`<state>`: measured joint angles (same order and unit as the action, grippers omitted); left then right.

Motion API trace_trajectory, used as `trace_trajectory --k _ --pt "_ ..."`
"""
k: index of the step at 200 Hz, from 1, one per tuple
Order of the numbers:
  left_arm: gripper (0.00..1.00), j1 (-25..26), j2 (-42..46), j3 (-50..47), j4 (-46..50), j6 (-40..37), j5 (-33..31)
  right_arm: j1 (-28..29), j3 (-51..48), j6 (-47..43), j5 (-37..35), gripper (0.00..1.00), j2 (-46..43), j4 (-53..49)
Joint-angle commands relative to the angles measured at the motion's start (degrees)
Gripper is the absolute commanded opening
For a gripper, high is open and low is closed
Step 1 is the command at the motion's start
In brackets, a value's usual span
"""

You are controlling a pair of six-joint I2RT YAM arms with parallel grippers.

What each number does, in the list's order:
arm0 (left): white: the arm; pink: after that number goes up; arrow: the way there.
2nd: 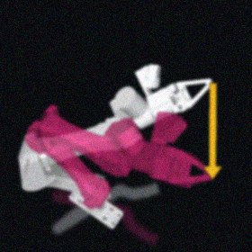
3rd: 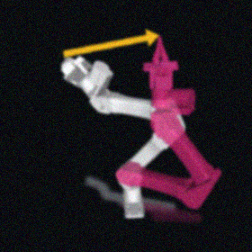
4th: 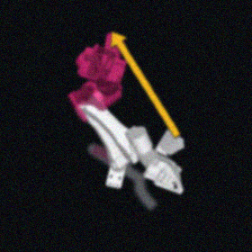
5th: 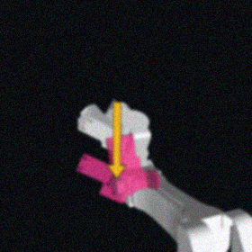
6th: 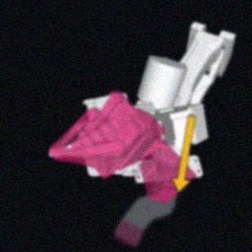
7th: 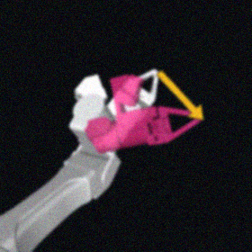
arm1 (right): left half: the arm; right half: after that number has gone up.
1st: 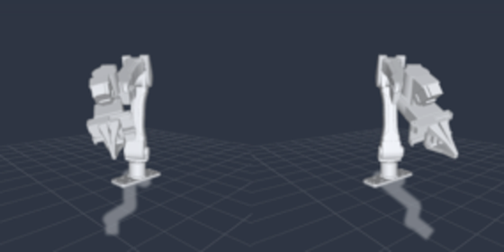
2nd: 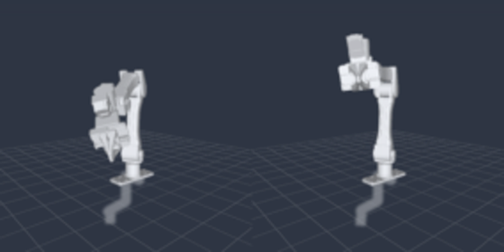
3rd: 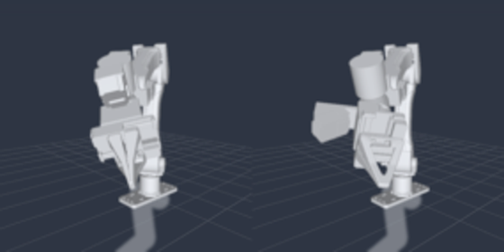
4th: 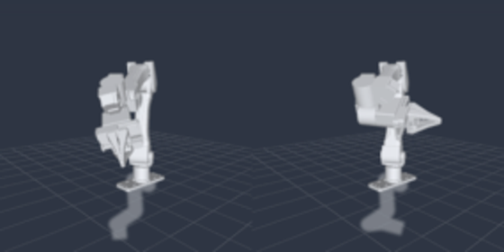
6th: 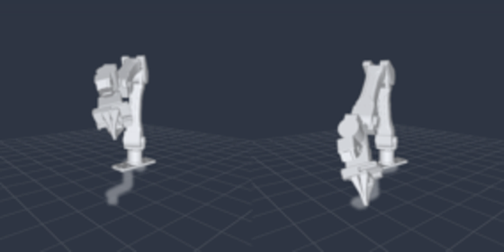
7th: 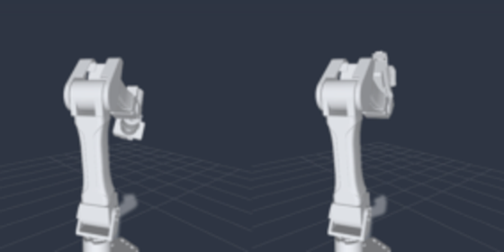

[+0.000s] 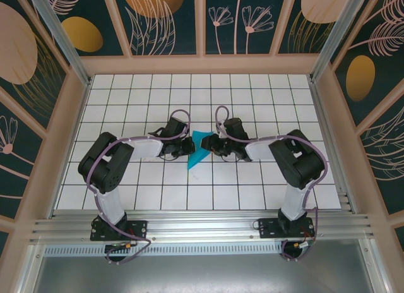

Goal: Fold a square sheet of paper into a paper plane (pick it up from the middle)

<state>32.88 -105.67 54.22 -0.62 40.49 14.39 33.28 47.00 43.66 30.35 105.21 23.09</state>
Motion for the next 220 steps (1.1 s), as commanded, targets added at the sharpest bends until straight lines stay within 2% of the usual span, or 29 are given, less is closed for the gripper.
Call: trace_trajectory --k 1,35,76,119,146,186,220 --pt "0.12 -0.4 -1.4 1.2 0.8 -0.9 -0.3 0.4 2.7 -4.9 2.1 0.37 1.2 -1.8" --pt "0.12 -0.4 -1.9 1.2 0.6 -1.3 0.2 0.2 5.0 -7.7 2.5 0.34 2.9 -5.9" --pt "0.15 -0.3 -0.6 1.2 0.4 -2.3 -0.2 -0.2 5.3 -6.8 1.6 0.2 3.4 -7.7" --pt "0.33 -0.3 5.9 -1.5 -2.8 -3.7 2.2 -0.2 3.1 -0.7 -3.0 0.08 0.5 -8.1" --pt "0.4 -0.3 10.9 -4.7 -5.8 -4.6 4.4 0.2 -1.1 5.3 -6.8 0.08 -3.3 -5.8" --pt "0.4 1.1 14.7 -7.7 -5.8 -9.2 5.7 1.0 -7.5 13.5 -13.8 0.08 -10.0 -4.7" --pt "0.41 7.4 14.6 -7.6 -3.1 -15.1 -0.2 1.5 -8.2 16.0 -16.2 0.09 -12.2 -8.0"
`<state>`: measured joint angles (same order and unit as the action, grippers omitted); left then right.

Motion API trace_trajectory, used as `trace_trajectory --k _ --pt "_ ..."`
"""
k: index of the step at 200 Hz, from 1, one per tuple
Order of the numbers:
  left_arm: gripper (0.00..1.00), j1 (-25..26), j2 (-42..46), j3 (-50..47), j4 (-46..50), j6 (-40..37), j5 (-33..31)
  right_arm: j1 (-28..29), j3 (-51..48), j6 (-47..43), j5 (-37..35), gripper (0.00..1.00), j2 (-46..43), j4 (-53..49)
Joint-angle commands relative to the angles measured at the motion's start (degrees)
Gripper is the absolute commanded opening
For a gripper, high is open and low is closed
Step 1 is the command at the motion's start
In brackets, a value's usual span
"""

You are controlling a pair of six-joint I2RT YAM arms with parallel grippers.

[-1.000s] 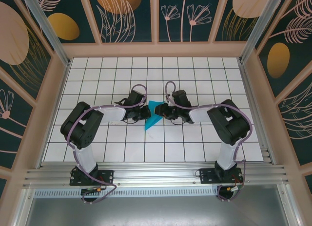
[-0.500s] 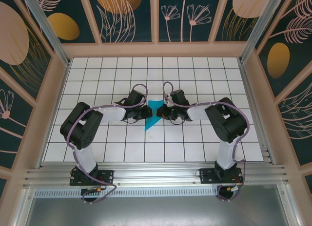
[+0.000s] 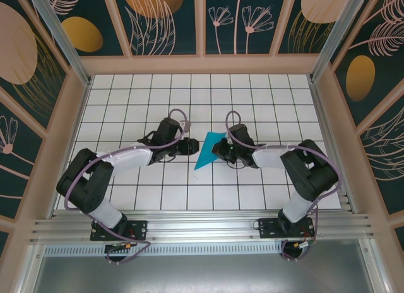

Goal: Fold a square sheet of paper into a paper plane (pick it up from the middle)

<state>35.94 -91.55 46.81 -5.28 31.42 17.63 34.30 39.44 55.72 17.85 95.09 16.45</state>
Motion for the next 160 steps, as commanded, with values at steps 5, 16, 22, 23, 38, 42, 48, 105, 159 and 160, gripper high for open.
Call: trace_trajectory --k 5,16,22,23,38,42,48,105,159,160 --pt "0.4 5.3 0.1 0.1 2.0 -6.6 -4.5 0.5 -0.3 3.8 -3.5 0.09 -2.0 -1.6" --pt "0.41 6.8 -0.9 0.5 2.5 -7.4 -6.3 0.6 0.3 3.6 -3.4 0.09 -1.7 -2.1" --pt "0.41 7.3 -1.3 0.3 2.5 -7.7 -7.2 0.6 0.4 3.6 -3.3 0.09 -1.5 -2.1" --pt "0.41 7.4 -1.4 0.3 2.5 -7.8 -7.4 0.5 0.4 3.6 -3.3 0.09 -1.5 -2.1" --pt "0.41 9.0 -1.6 0.2 2.8 -9.2 -9.8 0.7 0.9 3.7 -3.4 0.09 -1.5 -2.5" --pt "0.41 9.3 -1.5 0.1 2.8 -9.3 -10.3 0.7 1.0 3.7 -3.5 0.09 -1.5 -2.8" --pt "0.41 9.8 -1.5 0.0 2.6 -9.7 -10.7 0.6 1.2 3.6 -3.6 0.09 -1.5 -3.2" --pt "0.4 13.4 -4.8 1.0 2.7 -11.1 -16.1 0.6 2.0 3.5 -2.6 0.1 -0.4 -3.5" --pt "0.38 15.1 -6.3 1.7 2.0 -10.6 -20.6 0.7 2.6 3.7 -1.7 0.1 0.2 -3.6" --pt "0.38 15.2 -6.3 1.7 1.9 -10.7 -20.7 0.7 2.6 3.7 -1.6 0.1 0.1 -3.6"
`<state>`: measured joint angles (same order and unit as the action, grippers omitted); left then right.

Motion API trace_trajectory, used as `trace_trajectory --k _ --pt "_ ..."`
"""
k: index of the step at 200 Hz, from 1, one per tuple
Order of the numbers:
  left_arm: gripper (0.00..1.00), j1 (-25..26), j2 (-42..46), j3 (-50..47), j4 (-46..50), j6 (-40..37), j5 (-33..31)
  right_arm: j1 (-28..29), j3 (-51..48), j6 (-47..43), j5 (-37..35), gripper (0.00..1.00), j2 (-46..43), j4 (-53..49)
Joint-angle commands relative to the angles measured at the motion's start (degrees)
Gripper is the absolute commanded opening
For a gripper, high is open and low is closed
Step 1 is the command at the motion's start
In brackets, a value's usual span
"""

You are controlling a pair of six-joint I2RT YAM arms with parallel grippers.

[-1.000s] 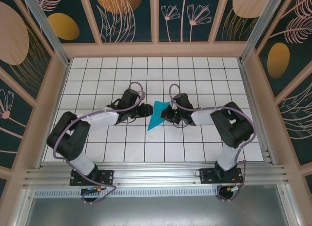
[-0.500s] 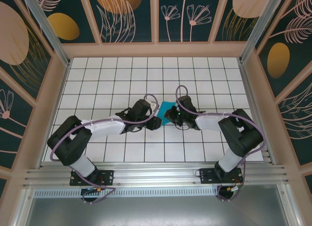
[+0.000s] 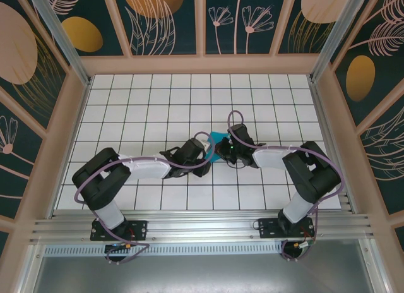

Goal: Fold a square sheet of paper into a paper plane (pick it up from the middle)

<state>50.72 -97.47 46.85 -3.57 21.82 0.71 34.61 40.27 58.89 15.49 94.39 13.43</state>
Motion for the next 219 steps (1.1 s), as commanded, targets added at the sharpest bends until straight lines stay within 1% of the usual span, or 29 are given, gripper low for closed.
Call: trace_trajectory --k 1,25,54,61,99,130,175,207,219 --pt "0.38 0.4 -0.4 1.8 0.2 -1.1 -3.9 0.4 1.8 0.5 0.8 0.09 0.9 -0.6" --pt "0.38 0.7 -0.4 1.7 -0.1 -1.0 -6.0 0.3 2.1 0.3 0.9 0.1 0.9 -0.7" --pt "0.38 0.7 -0.4 1.8 -0.9 -0.8 -6.5 0.3 2.3 0.4 1.2 0.1 1.0 -0.8" --pt "0.37 0.8 -2.1 1.9 -0.9 -0.9 -6.7 0.4 2.4 0.3 1.3 0.1 1.1 -0.8" --pt "0.35 1.0 -3.3 2.2 -1.0 -1.0 -6.9 0.3 3.0 0.3 1.5 0.1 1.2 -1.2" --pt "0.35 1.5 -3.3 2.1 -1.0 -0.9 -8.9 0.2 3.2 0.2 1.5 0.1 1.4 -1.3" --pt "0.3 1.5 -2.8 2.0 -1.0 -0.6 -10.8 0.3 3.5 -0.2 1.7 0.1 1.6 -1.9" --pt "0.28 1.4 -2.9 2.3 -0.8 -0.8 -10.6 0.3 4.0 -0.4 1.7 0.1 2.1 -2.6" --pt "0.26 1.5 -2.9 2.4 -0.9 -0.9 -10.7 0.3 4.2 -0.4 1.7 0.1 2.2 -2.9"
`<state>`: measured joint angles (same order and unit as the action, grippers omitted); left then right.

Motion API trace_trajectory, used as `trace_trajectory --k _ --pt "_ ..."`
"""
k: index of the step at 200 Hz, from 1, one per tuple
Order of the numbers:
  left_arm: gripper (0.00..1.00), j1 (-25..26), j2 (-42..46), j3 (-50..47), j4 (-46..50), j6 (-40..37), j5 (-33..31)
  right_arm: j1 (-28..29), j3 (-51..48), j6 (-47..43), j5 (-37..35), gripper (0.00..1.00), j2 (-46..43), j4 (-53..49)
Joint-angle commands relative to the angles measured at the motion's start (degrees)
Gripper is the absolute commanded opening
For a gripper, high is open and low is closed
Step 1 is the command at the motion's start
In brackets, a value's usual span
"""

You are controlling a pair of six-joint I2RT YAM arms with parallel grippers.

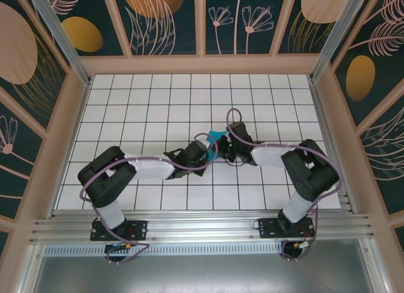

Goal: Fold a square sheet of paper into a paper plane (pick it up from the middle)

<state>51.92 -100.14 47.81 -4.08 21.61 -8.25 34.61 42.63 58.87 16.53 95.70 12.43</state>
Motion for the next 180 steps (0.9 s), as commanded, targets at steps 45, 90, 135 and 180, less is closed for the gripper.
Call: trace_trajectory --k 45,90,135,180 --pt "0.19 0.3 -0.1 1.4 -0.1 -1.2 -2.7 0.3 2.2 -0.8 0.0 0.14 0.8 -3.3" --pt "0.16 0.4 -0.1 1.5 0.5 -1.7 -3.4 0.2 3.0 -1.6 -0.9 0.19 0.3 -5.1" --pt "0.09 0.2 -0.6 1.6 0.6 -2.2 -2.5 -0.2 3.3 -2.8 -2.0 0.28 -1.6 -7.3" --pt "0.0 0.0 -0.9 2.1 0.1 -1.7 2.0 -1.5 1.2 -5.7 -2.8 0.47 -7.8 -7.9"
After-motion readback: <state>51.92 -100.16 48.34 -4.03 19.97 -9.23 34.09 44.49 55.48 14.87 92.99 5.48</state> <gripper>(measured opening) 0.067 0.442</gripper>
